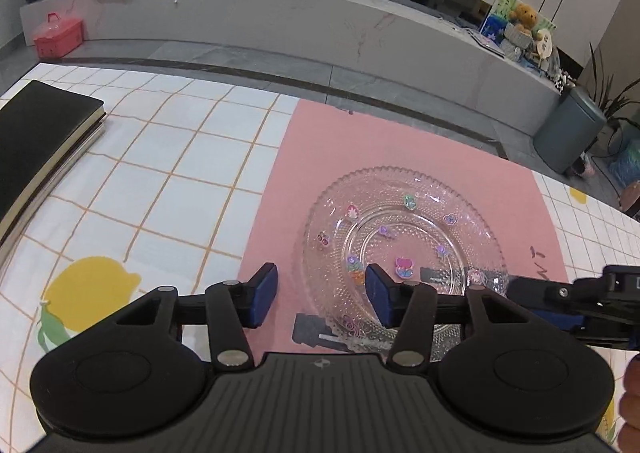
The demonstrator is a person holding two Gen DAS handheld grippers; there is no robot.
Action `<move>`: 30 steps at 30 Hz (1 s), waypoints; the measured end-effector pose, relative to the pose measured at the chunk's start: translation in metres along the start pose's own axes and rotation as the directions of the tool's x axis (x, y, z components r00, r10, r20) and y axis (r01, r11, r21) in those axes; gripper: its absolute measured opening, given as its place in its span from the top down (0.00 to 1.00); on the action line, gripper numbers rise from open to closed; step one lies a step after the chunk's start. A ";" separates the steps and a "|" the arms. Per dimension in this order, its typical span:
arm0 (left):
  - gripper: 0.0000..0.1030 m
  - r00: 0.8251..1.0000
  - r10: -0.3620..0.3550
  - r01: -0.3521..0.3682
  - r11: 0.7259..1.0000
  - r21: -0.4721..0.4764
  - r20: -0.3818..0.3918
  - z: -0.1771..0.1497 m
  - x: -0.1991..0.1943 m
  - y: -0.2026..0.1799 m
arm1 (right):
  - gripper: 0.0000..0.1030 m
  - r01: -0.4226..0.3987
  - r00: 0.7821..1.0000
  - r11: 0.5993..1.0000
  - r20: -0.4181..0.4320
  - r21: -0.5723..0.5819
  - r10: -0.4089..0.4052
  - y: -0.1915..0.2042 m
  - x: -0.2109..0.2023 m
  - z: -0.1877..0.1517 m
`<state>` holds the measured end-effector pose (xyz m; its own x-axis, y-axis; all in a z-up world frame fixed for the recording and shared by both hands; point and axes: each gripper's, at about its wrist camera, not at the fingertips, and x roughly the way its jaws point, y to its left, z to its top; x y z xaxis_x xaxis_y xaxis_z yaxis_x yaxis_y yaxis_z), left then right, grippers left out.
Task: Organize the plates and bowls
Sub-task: 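Move both tools to the second clear glass plate by the bottle print, then close both tools on the rim of the second glass plate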
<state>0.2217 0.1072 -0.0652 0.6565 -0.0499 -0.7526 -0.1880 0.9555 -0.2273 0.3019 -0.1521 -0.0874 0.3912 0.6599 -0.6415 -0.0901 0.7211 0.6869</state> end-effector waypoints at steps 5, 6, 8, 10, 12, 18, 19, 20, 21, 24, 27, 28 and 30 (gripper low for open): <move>0.48 0.999 -0.028 0.028 1.000 -0.008 0.021 -0.002 -0.001 -0.001 | 0.74 -0.039 0.999 0.999 0.012 0.026 0.038 0.000 0.011 -0.002; 0.49 0.999 -0.030 0.031 1.000 -0.002 0.020 -0.002 -0.001 -0.002 | 0.81 -0.038 0.999 0.999 0.006 0.027 0.038 0.001 0.013 -0.004; 0.54 0.999 -0.040 0.040 0.999 0.011 0.014 -0.003 -0.001 -0.006 | 0.83 -0.035 0.999 0.999 0.014 0.021 0.035 0.002 0.014 -0.006; 0.54 0.999 -0.036 0.036 0.999 0.018 0.015 -0.004 -0.001 -0.006 | 0.96 -0.015 1.000 1.000 0.010 0.021 0.014 0.001 0.014 -0.006; 0.54 0.999 -0.046 0.046 0.999 0.011 0.007 -0.003 -0.001 -0.004 | 0.96 -0.034 0.999 0.998 -0.001 0.053 0.035 -0.005 0.014 -0.006; 0.54 0.990 -0.116 0.114 0.993 -0.034 -0.079 0.002 -0.002 0.002 | 0.96 -0.005 0.992 1.000 -0.130 -0.031 0.001 -0.004 0.004 0.004; 0.54 0.991 -0.107 0.105 0.994 -0.031 -0.080 0.002 -0.002 0.001 | 0.95 0.005 0.990 0.998 -0.141 -0.065 -0.015 -0.003 0.001 0.005; 0.54 0.992 -0.104 0.102 0.994 -0.028 -0.077 0.002 -0.001 0.002 | 0.95 0.014 0.988 0.995 -0.150 -0.098 -0.028 -0.003 -0.002 0.006; 0.54 0.992 -0.105 0.104 0.994 -0.028 -0.070 0.001 -0.001 0.002 | 0.95 0.021 0.987 0.992 -0.159 -0.122 -0.040 -0.003 -0.004 0.007; 0.54 0.990 -0.127 0.123 0.991 -0.053 -0.064 0.001 0.000 0.004 | 0.94 0.021 0.981 0.990 -0.187 -0.141 -0.047 -0.009 -0.009 0.009; 0.54 0.980 -0.188 0.181 0.979 -0.097 -0.066 0.000 0.001 0.007 | 0.94 -0.003 0.985 0.995 -0.172 -0.097 -0.014 -0.019 -0.009 0.010; 0.55 0.975 -0.210 0.201 0.973 -0.109 -0.069 0.000 0.002 0.008 | 0.94 -0.016 0.988 0.998 -0.155 -0.067 0.005 -0.023 -0.009 0.010; 0.59 0.968 -0.239 0.228 0.965 -0.130 -0.075 0.000 0.004 0.009 | 0.94 -0.045 0.992 0.999 -0.121 0.002 0.045 -0.032 -0.007 0.009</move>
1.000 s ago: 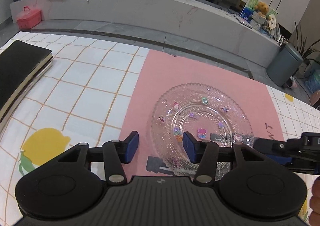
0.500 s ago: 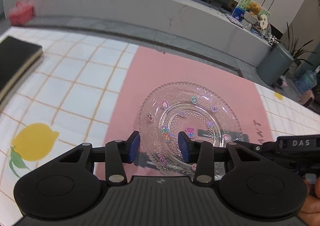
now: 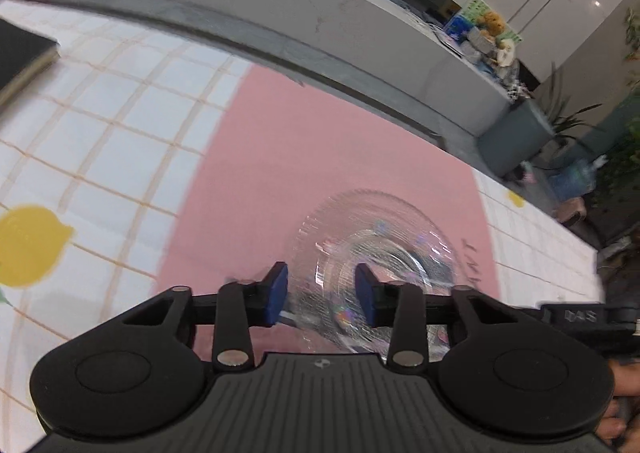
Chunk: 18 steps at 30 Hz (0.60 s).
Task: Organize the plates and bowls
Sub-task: 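Close both tools on the rim of the second glass plate, then lift the second glass plate with both tools and carry it to the plate stack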
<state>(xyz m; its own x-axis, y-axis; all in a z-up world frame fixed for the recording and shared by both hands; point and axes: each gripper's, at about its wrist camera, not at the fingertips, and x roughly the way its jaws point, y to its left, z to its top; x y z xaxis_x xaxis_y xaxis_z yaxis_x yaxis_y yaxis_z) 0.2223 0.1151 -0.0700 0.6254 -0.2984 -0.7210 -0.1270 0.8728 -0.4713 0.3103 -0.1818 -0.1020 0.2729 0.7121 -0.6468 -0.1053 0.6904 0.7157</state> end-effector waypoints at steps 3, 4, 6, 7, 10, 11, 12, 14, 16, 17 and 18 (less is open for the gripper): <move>0.63 1.000 -0.013 0.013 1.000 -0.009 -0.007 0.001 0.000 0.002 | 0.94 -0.050 0.998 0.994 0.050 0.092 0.045 -0.011 -0.001 0.000; 0.64 1.000 -0.020 0.020 1.000 -0.019 -0.010 0.001 0.000 0.004 | 0.94 -0.066 0.996 0.991 0.061 0.116 0.059 -0.015 0.000 -0.001; 0.68 0.999 -0.030 0.030 0.998 -0.053 -0.015 0.001 0.000 0.008 | 0.94 -0.081 0.995 0.988 0.070 0.132 0.072 -0.018 0.000 -0.002; 0.70 0.999 -0.038 0.037 0.996 -0.076 -0.019 0.002 0.000 0.011 | 0.94 -0.081 0.995 0.988 0.074 0.129 0.072 -0.018 0.000 -0.002; 0.84 0.999 -0.033 0.030 0.993 -0.118 -0.025 0.003 0.001 0.018 | 0.94 -0.067 0.995 0.992 0.081 0.106 0.058 -0.013 -0.001 -0.003; 0.88 0.999 -0.025 0.022 0.993 -0.117 -0.026 0.003 0.001 0.019 | 0.94 -0.059 0.995 0.994 0.082 0.096 0.051 -0.011 -0.001 -0.003; 0.88 0.999 -0.018 0.015 0.994 -0.112 -0.027 0.004 0.001 0.019 | 0.95 -0.047 0.996 0.995 0.084 0.083 0.040 -0.009 -0.002 -0.004; 0.88 1.000 -0.004 0.002 0.995 -0.098 -0.029 0.003 0.001 0.015 | 0.95 -0.021 0.996 0.999 0.091 0.044 0.017 -0.003 -0.001 -0.006; 0.88 0.999 0.013 -0.015 0.997 -0.075 -0.030 0.002 0.000 0.011 | 0.95 0.002 0.995 1.000 0.095 0.014 -0.004 0.002 0.000 -0.006; 0.88 0.999 0.017 -0.019 0.998 -0.068 -0.032 0.002 -0.001 0.010 | 0.95 0.015 0.995 1.000 0.096 0.000 -0.015 0.004 0.000 -0.006; 0.89 0.999 0.015 -0.017 0.998 -0.068 -0.035 0.001 -0.001 0.010 | 0.95 0.025 0.995 1.000 0.096 -0.010 -0.024 0.006 0.000 -0.006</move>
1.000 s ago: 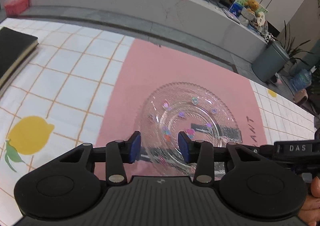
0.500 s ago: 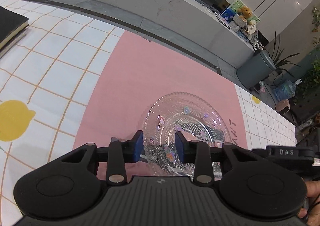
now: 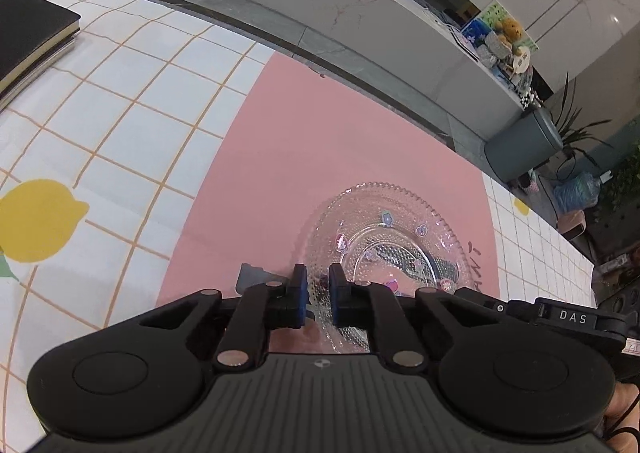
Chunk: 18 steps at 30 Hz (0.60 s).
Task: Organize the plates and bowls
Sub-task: 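Lift the second glass plate with both tools and carry it to the plate stack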
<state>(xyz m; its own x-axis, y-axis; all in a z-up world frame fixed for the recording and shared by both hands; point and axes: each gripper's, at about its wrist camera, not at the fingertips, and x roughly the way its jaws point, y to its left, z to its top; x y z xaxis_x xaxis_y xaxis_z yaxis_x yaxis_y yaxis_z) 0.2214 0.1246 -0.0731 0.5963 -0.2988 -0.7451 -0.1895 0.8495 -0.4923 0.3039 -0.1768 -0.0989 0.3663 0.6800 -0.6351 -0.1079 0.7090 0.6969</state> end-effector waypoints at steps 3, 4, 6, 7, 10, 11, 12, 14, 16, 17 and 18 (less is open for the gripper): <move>0.90 1.000 -0.023 0.023 1.000 -0.017 -0.007 0.000 -0.001 0.002 | 0.95 0.025 1.000 1.000 0.000 -0.014 -0.025 0.003 -0.001 0.000; 0.91 1.000 -0.030 0.030 0.999 -0.022 -0.008 0.001 -0.002 0.002 | 0.95 0.032 0.999 0.999 -0.002 -0.018 -0.032 0.004 -0.001 0.000; 0.91 0.999 -0.036 0.036 0.999 -0.023 -0.008 0.001 -0.003 0.001 | 0.94 0.039 0.999 0.999 -0.002 -0.019 -0.039 0.005 -0.002 0.001; 0.91 0.999 -0.035 0.035 0.999 -0.019 -0.007 0.001 -0.004 -0.001 | 0.94 0.041 0.999 0.999 -0.002 -0.018 -0.041 0.005 -0.003 0.001; 0.91 0.999 -0.039 0.039 0.999 -0.007 0.000 0.001 -0.007 -0.006 | 0.94 0.045 0.999 0.999 0.007 -0.018 -0.045 0.005 -0.010 0.001; 0.91 0.999 -0.041 0.041 0.999 -0.005 0.002 0.000 -0.008 -0.008 | 0.94 0.047 0.999 0.999 0.010 -0.019 -0.046 0.006 -0.012 0.001; 0.91 0.999 -0.044 0.044 0.999 -0.001 0.004 -0.001 -0.009 -0.010 | 0.94 0.047 0.999 0.999 0.014 -0.020 -0.047 0.003 -0.018 -0.001; 0.91 0.999 -0.050 0.050 0.999 0.006 0.007 -0.002 -0.012 -0.013 | 0.94 0.052 0.998 0.998 0.020 -0.023 -0.052 0.005 -0.025 -0.002; 0.91 0.998 -0.059 0.059 0.998 0.013 0.010 -0.004 -0.015 -0.016 | 0.94 0.056 0.998 0.998 0.024 -0.022 -0.055 0.006 -0.032 -0.003; 0.91 0.998 -0.064 0.063 0.998 0.015 0.012 -0.004 -0.018 -0.017 | 0.94 0.060 0.998 0.998 0.023 -0.021 -0.060 0.007 -0.035 -0.005; 0.91 0.998 -0.066 0.066 0.998 0.019 0.013 -0.006 -0.020 -0.019 | 0.94 0.066 0.998 0.998 0.021 -0.023 -0.065 0.008 -0.039 -0.006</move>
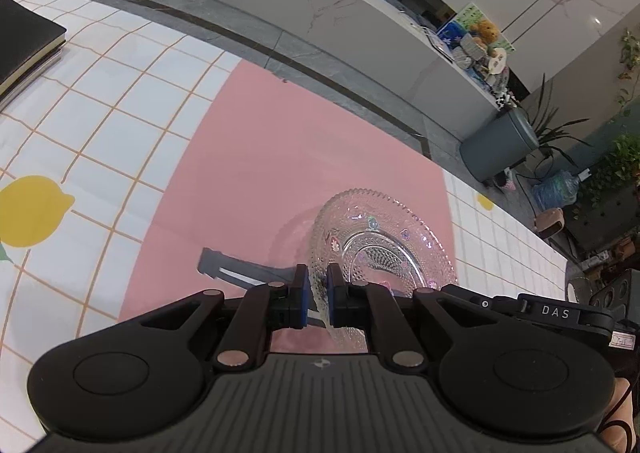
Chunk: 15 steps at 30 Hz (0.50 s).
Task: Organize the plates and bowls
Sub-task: 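Lift the second glass plate with both tools and carry it to the plate stack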
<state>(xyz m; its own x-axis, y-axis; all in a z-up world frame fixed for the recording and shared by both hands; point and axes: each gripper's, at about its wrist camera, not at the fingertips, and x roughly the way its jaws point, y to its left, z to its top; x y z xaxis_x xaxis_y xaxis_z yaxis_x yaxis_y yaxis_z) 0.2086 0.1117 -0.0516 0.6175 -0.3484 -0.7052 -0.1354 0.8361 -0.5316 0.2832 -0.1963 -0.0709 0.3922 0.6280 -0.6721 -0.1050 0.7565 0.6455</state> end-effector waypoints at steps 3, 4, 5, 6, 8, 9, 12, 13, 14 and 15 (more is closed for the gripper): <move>0.91 1.000 -0.003 0.003 1.000 0.015 -0.001 -0.006 -0.005 -0.006 | 0.93 0.022 1.000 1.000 0.002 -0.012 -0.022 0.005 -0.011 -0.005; 0.91 1.000 -0.007 0.007 1.000 0.017 -0.002 -0.007 -0.006 -0.008 | 0.93 0.027 1.000 1.000 0.004 -0.012 -0.027 0.005 -0.015 -0.007; 0.91 1.000 -0.013 0.013 1.000 0.017 -0.004 -0.009 -0.008 -0.009 | 0.93 0.031 1.000 0.999 0.006 -0.009 -0.031 0.006 -0.020 -0.009; 0.91 1.000 -0.021 0.021 1.000 0.017 -0.007 -0.011 -0.010 -0.011 | 0.93 0.034 0.999 0.999 0.010 -0.007 -0.034 0.006 -0.025 -0.011; 0.91 0.999 -0.041 0.041 0.999 0.017 -0.007 -0.014 -0.014 -0.013 | 0.93 0.037 0.999 0.999 0.016 -0.002 -0.037 0.006 -0.034 -0.015; 0.91 0.999 -0.048 0.049 0.999 0.022 -0.008 -0.015 -0.016 -0.014 | 0.93 0.039 0.999 0.999 0.022 0.000 -0.039 0.007 -0.039 -0.016; 0.91 0.998 -0.063 0.063 0.997 0.044 -0.008 -0.020 -0.021 -0.018 | 0.93 0.046 0.998 0.999 0.031 -0.004 -0.046 0.009 -0.049 -0.021; 0.91 0.998 -0.069 0.069 0.997 0.044 -0.010 -0.022 -0.023 -0.018 | 0.93 0.049 0.998 0.999 0.032 -0.005 -0.049 0.010 -0.051 -0.023; 0.91 0.997 -0.074 0.075 0.996 0.043 -0.012 -0.025 -0.025 -0.018 | 0.93 0.052 0.998 0.999 0.030 -0.005 -0.051 0.010 -0.054 -0.025; 0.91 0.997 -0.079 0.079 0.996 0.042 -0.015 -0.027 -0.026 -0.017 | 0.93 0.055 0.998 0.998 0.028 -0.005 -0.055 0.011 -0.055 -0.026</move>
<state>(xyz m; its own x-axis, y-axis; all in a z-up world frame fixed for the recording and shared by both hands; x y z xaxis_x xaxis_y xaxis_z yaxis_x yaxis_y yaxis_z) 0.1740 0.0951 -0.0362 0.6145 -0.4195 -0.6681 -0.0533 0.8229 -0.5657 0.2365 -0.2181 -0.0367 0.4229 0.5804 -0.6959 -0.0879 0.7906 0.6060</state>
